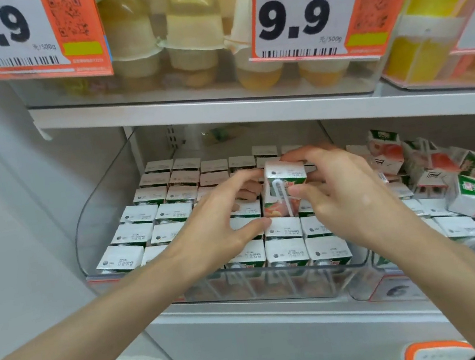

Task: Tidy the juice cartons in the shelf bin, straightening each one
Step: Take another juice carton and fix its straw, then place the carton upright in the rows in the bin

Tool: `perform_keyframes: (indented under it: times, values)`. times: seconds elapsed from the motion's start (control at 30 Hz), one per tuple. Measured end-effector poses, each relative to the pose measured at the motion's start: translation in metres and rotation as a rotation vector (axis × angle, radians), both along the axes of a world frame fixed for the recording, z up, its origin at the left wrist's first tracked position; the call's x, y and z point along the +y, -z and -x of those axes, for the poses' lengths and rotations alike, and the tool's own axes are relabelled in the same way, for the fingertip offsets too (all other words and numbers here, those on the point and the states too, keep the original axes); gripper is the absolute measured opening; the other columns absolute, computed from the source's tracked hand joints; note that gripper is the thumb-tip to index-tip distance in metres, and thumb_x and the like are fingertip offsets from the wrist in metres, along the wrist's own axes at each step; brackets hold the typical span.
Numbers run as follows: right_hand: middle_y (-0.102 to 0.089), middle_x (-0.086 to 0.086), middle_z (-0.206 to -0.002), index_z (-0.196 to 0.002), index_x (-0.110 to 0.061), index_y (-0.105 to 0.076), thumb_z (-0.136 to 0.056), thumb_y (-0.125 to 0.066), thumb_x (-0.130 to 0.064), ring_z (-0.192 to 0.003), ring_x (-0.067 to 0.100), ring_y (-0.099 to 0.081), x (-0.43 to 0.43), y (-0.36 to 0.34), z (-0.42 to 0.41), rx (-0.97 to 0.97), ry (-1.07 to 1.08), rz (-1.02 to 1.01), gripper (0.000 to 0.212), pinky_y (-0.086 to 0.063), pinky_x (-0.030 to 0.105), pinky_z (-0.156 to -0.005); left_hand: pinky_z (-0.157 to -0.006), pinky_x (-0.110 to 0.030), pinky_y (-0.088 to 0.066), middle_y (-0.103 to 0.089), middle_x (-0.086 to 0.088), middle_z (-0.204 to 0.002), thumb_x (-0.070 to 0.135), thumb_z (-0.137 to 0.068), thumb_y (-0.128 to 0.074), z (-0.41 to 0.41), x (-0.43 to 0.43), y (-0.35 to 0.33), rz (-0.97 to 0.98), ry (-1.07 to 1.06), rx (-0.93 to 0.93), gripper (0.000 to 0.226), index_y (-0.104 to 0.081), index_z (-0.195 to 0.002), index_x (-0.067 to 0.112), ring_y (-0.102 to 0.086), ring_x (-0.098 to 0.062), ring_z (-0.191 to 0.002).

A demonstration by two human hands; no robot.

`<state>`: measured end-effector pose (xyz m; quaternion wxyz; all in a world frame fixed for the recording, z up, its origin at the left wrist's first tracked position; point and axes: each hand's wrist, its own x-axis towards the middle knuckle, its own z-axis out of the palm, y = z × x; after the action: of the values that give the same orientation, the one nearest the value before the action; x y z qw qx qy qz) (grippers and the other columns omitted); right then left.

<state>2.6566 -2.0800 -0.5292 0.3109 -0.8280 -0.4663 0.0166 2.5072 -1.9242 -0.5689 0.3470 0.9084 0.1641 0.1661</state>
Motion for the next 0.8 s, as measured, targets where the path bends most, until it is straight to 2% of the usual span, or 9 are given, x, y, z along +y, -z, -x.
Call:
perform_keyframes:
  times: [0.1, 0.2, 0.3, 0.37, 0.43, 0.5, 0.6, 0.7, 0.8]
  values:
    - [-0.061, 0.000, -0.129, -0.139, -0.031, -0.063, -0.099, -0.071, -0.019, -0.117, 0.027, -0.064, 0.005, 0.001, 0.001, -0.175, -0.049, 0.154, 0.042, -0.055, 0.044, -0.099, -0.100, -0.027, -0.051, -0.061, 0.020, -0.140, 0.050, -0.089, -0.078, -0.012, 0.001, 0.001, -0.016, -0.022, -0.011, 0.069, -0.048, -0.150, 0.040, -0.058, -0.001, -0.124]
    - [-0.061, -0.001, -0.122, -0.139, -0.029, -0.064, -0.098, -0.069, -0.010, -0.113, 0.030, -0.064, 0.010, 0.006, 0.006, -0.352, -0.055, 0.337, 0.046, -0.053, 0.040, -0.086, -0.096, -0.016, -0.046, -0.066, 0.022, -0.132, 0.041, -0.092, -0.079, -0.020, 0.002, 0.003, -0.065, -0.004, -0.012, 0.050, -0.061, -0.139, 0.039, -0.058, 0.005, -0.120]
    - [-0.067, -0.001, -0.111, -0.131, -0.026, -0.066, -0.094, -0.071, -0.006, -0.105, 0.030, -0.068, 0.012, 0.008, 0.007, -0.440, -0.043, 0.417, 0.042, -0.057, 0.042, -0.082, -0.110, -0.029, -0.044, -0.065, 0.024, -0.134, 0.042, -0.093, -0.078, -0.024, 0.003, 0.005, -0.097, -0.002, 0.017, 0.044, -0.063, -0.135, 0.042, -0.053, 0.005, -0.128]
    - [-0.070, -0.003, -0.109, -0.128, -0.026, -0.068, -0.094, -0.071, -0.007, -0.108, 0.028, -0.066, 0.005, 0.004, 0.005, -0.497, -0.041, 0.424, 0.039, -0.055, 0.042, -0.090, -0.113, -0.031, -0.040, -0.062, 0.023, -0.137, 0.048, -0.095, -0.074, -0.023, 0.004, 0.006, -0.128, 0.006, 0.052, 0.042, -0.063, -0.135, 0.044, -0.047, -0.001, -0.134]
    - [-0.072, -0.005, -0.114, -0.121, -0.026, -0.073, -0.095, -0.074, -0.018, -0.116, 0.025, -0.062, -0.007, -0.002, -0.004, -0.563, -0.018, 0.380, 0.027, -0.047, 0.040, -0.099, -0.113, -0.032, -0.039, -0.057, 0.019, -0.138, 0.053, -0.095, -0.071, -0.024, 0.003, 0.005, -0.142, 0.017, 0.053, 0.037, -0.067, -0.130, 0.044, -0.045, -0.004, -0.134]
    - [-0.073, -0.002, -0.120, -0.119, -0.026, -0.077, -0.093, -0.077, -0.026, -0.122, 0.027, -0.059, -0.022, -0.007, -0.016, -0.474, 0.033, 0.282, 0.025, -0.044, 0.042, -0.104, -0.113, -0.031, -0.039, -0.055, 0.016, -0.138, 0.052, -0.096, -0.070, -0.029, 0.000, 0.002, -0.127, 0.022, 0.034, 0.034, -0.069, -0.129, 0.043, -0.046, -0.003, -0.132]
    - [-0.066, -0.003, -0.138, -0.133, -0.031, -0.071, -0.096, -0.074, -0.035, -0.133, 0.024, -0.055, -0.037, -0.007, -0.023, -0.210, 0.067, 0.172, 0.037, -0.042, 0.039, -0.111, -0.117, -0.034, -0.043, -0.066, 0.019, -0.135, 0.046, -0.096, -0.074, -0.049, -0.003, 0.000, -0.119, 0.065, 0.025, 0.033, -0.072, -0.128, 0.038, -0.055, -0.001, -0.130]
    - [-0.062, -0.006, -0.143, -0.138, -0.034, -0.067, -0.099, -0.070, -0.035, -0.137, 0.019, -0.051, -0.044, 0.001, -0.022, -0.157, 0.021, 0.119, 0.040, -0.035, 0.030, -0.112, -0.110, -0.038, -0.050, -0.070, 0.015, -0.123, 0.048, -0.089, -0.080, -0.070, -0.003, -0.004, -0.138, 0.098, 0.083, 0.030, -0.077, -0.116, 0.035, -0.063, -0.004, -0.115]
    - [-0.062, -0.008, -0.142, -0.135, -0.035, -0.069, -0.099, -0.068, -0.034, -0.137, 0.019, -0.051, -0.048, 0.005, -0.025, -0.133, 0.018, 0.084, 0.036, -0.037, 0.036, -0.116, -0.096, -0.031, -0.052, -0.069, 0.015, -0.116, 0.056, -0.084, -0.081, -0.082, -0.002, -0.019, -0.314, 0.154, 0.245, 0.039, -0.076, -0.116, 0.034, -0.059, -0.002, -0.100]
